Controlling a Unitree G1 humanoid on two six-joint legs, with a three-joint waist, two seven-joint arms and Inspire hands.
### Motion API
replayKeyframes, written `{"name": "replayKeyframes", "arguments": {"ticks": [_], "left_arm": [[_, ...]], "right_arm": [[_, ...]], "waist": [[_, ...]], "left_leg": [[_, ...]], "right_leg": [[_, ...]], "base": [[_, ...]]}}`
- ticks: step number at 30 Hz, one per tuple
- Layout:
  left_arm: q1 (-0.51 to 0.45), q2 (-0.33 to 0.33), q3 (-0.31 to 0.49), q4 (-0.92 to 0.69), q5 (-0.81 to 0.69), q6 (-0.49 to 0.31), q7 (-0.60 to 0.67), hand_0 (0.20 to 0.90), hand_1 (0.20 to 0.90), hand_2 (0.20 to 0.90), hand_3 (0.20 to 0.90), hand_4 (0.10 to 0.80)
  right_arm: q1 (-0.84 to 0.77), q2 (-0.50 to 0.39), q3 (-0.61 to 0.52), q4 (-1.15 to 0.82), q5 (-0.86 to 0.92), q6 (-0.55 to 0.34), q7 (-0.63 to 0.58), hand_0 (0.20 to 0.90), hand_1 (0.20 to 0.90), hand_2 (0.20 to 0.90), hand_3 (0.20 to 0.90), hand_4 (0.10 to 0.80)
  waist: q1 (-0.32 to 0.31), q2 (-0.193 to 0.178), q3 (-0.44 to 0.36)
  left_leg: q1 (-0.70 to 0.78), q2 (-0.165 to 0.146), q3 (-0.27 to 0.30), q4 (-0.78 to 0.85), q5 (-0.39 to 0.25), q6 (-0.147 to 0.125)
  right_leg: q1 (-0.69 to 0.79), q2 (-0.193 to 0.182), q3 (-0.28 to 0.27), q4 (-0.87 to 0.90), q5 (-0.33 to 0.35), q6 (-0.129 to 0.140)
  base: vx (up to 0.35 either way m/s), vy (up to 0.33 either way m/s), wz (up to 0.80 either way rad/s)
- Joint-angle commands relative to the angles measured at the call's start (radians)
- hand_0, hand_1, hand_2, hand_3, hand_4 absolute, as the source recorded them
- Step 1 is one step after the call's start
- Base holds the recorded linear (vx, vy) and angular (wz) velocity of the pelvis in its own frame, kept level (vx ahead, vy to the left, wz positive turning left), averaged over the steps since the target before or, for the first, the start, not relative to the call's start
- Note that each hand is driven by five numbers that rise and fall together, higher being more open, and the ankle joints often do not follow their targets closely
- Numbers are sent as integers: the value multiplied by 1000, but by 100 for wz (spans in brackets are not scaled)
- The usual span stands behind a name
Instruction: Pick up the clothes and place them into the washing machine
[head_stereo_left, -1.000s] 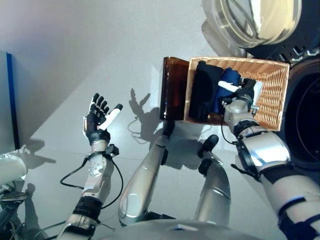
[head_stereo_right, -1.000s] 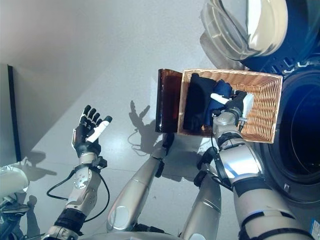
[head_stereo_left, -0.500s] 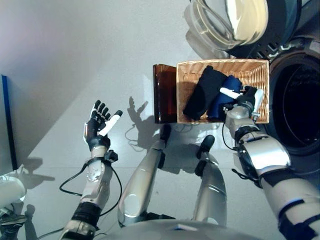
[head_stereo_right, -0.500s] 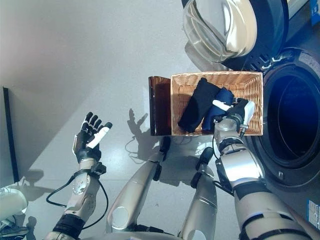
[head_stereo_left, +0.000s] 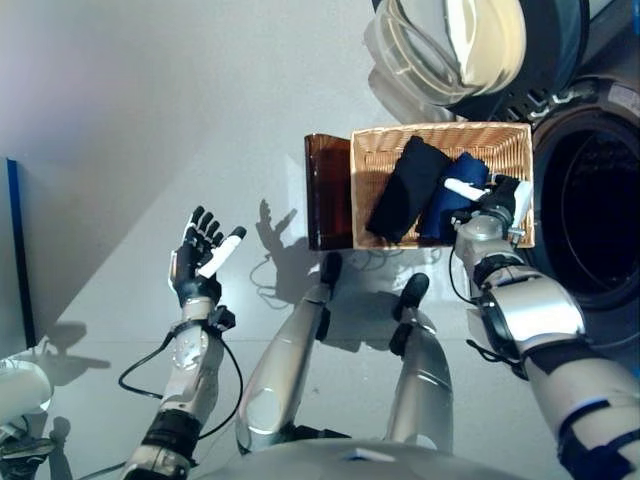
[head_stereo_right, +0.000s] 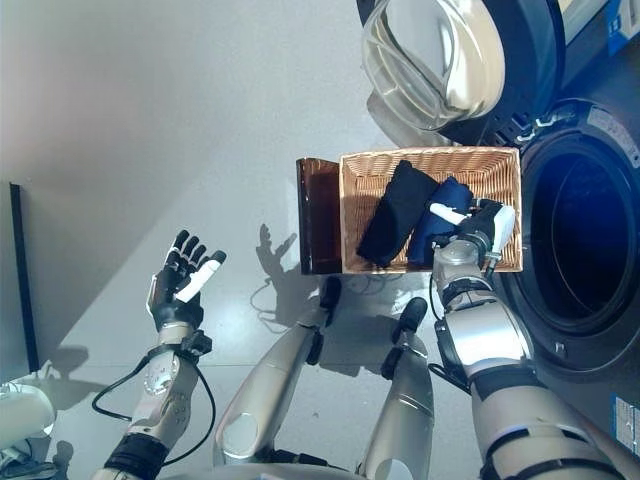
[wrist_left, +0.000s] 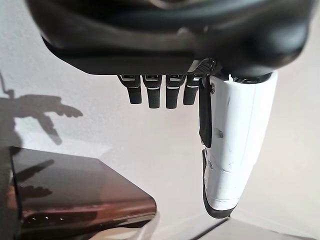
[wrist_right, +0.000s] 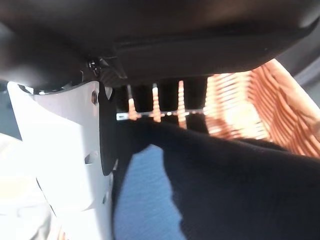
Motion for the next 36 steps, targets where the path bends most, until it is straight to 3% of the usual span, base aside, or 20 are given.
{"name": "replayKeyframes", "arguments": {"ticks": [1,20,26,36], "left_arm": [[49,39,60,-56,16,-73,1,900,900,900,900,800],[27,33,75,-76,45,-72,28,900,900,900,900,800],[23,26,65,-68,47,-68,38,900,900,900,900,800],[56,32,45,-95,57,-63,39,900,900,900,900,800]], "right_arm": [[-28,-81,55,-13,-15,-40,-39,900,900,900,900,800],[24,-53,44,16,-25,-19,-19,900,900,900,900,800],[30,-54,26,48,-53,7,-67,900,900,900,900,800],[77,-94,-4,58,-120,57,-128,900,900,900,900,800]], "waist": [[10,37,-60],[38,23,-86],[40,27,-95],[27,73,-95]], "left_leg": [[-66,-4,-17,-22,-19,-70],[-69,-19,-30,-10,-35,-65],[-60,-19,-29,-17,-35,-65],[-55,-17,3,-4,-45,-56]], "right_leg": [[22,12,-26,82,-137,-26],[37,-9,-43,100,-154,-19],[43,-13,-41,103,-158,-19],[37,-11,-10,107,-155,-20]], "base": [[17,-3,7],[42,5,5],[27,10,1],[-19,18,-5]]}}
